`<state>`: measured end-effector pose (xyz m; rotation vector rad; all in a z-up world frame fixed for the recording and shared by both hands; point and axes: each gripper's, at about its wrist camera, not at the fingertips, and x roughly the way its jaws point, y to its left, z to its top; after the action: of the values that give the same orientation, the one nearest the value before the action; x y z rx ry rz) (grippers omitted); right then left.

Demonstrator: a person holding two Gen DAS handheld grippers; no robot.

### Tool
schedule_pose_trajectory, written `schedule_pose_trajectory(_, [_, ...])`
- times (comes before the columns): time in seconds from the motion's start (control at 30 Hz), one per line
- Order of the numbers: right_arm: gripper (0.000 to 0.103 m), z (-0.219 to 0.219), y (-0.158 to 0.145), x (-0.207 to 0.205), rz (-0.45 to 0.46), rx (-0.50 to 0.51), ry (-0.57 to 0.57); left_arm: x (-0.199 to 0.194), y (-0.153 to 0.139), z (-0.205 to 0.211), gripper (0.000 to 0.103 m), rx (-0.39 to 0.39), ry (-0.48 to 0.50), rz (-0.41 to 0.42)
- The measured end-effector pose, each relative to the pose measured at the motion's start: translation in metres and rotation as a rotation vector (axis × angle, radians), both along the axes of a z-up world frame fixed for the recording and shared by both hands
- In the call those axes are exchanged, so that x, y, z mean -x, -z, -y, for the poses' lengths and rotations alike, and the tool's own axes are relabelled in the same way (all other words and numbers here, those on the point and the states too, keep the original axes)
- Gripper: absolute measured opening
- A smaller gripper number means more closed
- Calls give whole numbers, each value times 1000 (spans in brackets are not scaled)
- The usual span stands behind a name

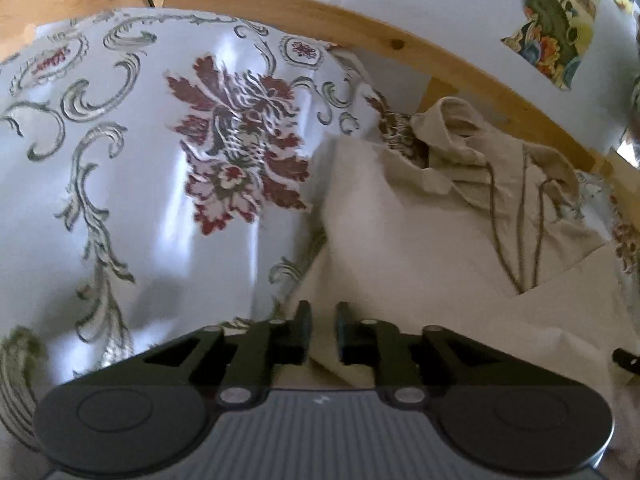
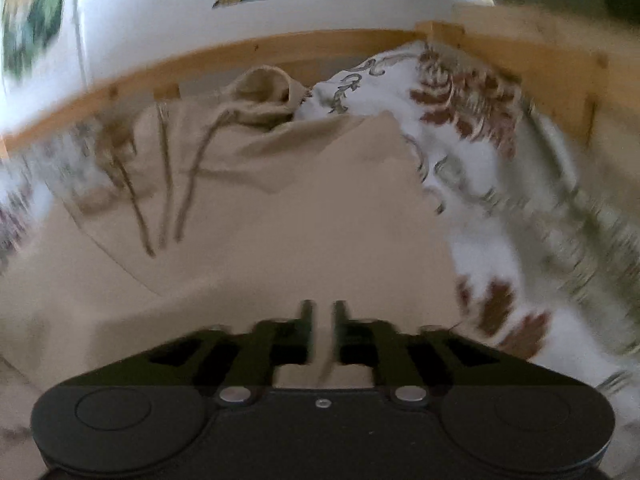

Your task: Fold large clothes

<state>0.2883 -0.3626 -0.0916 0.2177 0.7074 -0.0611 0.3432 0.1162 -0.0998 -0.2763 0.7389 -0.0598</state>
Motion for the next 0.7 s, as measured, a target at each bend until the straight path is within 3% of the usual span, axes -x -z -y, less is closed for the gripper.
schedule_pose_trajectory(0.03, [40, 1, 2, 0, 0, -22, -3, -1, 2, -2, 34, -14, -21, -6])
schedule_pose_trajectory(0.07, [48, 1, 4, -2, -3, -32, -8, -2, 4, -6, 49, -15, -44, -15])
schedule_pose_trajectory(0.1, [53, 0, 6, -2, -2, -32, -14, -2, 7, -9, 51, -4, -58, -17])
schedule_pose_trajectory(0.17, [76, -6, 7, -8, -2, -33, -28, -4, 12, -14, 51, 33, -53, -22])
schedule_pose_trajectory(0.23, [79, -13, 9, -11, -17, -37, -53, -7, 14, -12, 34, 50, -22, -21])
schedule_pose_trajectory(0.27, [79, -17, 11, -12, -31, -33, -69, -9, 15, -10, 17, 56, 8, -28])
schedule_pose_trajectory(0.3, [79, -22, 14, -12, -49, -18, -91, -10, 14, -7, 13, 35, 2, -29])
schedule_pose_trajectory(0.33, [75, -30, 17, -12, -67, 23, -110, -8, 12, -4, 11, 21, -8, -22])
schedule_pose_trajectory(0.4, [51, -49, 21, -9, -65, 187, -136, -5, 8, -2, 7, 15, -37, -13])
schedule_pose_trajectory(0.43, [26, -57, 23, -7, -59, 272, -138, -3, 5, -2, 7, 21, -59, -5])
schedule_pose_trajectory(0.47, [15, -62, 23, -6, -51, 317, -143, -1, 2, -4, 6, 39, -79, 0])
schedule_pose_trajectory(0.6, [4, -65, 19, -5, -55, 397, -102, 1, 3, -25, 5, 208, -187, -54])
schedule_pose_trajectory(0.7, [4, -62, 24, -7, -92, 410, -105, 4, 13, -34, 4, 225, -194, -61])
